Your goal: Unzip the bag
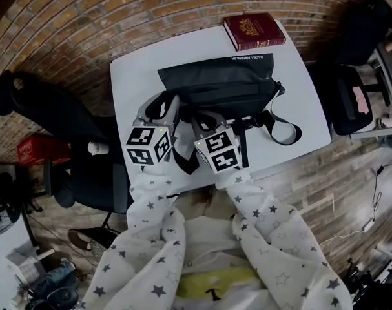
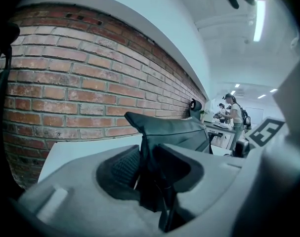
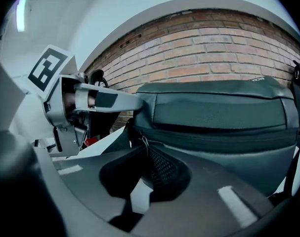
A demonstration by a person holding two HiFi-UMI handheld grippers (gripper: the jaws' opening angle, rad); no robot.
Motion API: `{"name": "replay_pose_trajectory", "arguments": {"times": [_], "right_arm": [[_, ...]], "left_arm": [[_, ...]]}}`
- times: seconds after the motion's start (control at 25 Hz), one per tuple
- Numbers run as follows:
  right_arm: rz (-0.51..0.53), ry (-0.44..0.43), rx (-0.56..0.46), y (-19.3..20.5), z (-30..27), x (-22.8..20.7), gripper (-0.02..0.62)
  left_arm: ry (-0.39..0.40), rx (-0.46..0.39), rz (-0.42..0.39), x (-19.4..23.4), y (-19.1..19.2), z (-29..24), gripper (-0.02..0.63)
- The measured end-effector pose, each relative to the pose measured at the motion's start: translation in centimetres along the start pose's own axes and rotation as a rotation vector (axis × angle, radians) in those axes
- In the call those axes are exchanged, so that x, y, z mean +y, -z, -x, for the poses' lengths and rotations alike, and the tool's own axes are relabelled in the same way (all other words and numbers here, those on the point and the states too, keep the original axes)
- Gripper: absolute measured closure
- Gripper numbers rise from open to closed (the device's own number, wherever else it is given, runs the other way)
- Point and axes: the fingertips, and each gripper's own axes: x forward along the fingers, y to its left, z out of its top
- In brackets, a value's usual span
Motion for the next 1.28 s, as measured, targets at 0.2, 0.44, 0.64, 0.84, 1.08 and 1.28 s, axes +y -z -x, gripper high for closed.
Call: {"name": "replay_pose_trajectory", "arguments": {"times": [0.2, 0.44, 0.64, 0.84, 1.08, 1.28], "right_arm": [[0.011, -0.012, 0.006, -0.2, -0.1, 0.5, 0.577], [-0.013, 0.012, 0.013, -0.1, 0.1, -0.6, 0.577], [-0.011, 0.014, 0.011, -0.1, 0.2, -0.6, 0.575], [-0.017, 0.017, 0.007, 0.0, 0.3, -0.5, 0.575], [-0.037, 0.036, 0.005, 0.1, 0.8, -1.3, 0.575], [-0.05, 0.056, 0.008, 0.4, 1.5, -2.6, 0.575]], "left_arm": [[-0.017, -0.007, 0.002, 0.6, 0.1, 0.7, 0.488], [-0.034, -0.019, 0.002, 1.2, 0.3, 1.1, 0.488], [-0.044, -0.029, 0.001, 1.4, 0.2, 1.4, 0.488], [-0.059, -0.032, 0.001, 1.8, 0.4, 1.9, 0.488], [-0.086, -0.03, 0.011, 2.3, 0.6, 2.1, 0.488], [-0.11, -0.029, 0.024, 2.3, 0.8, 2.1, 0.488]]}}
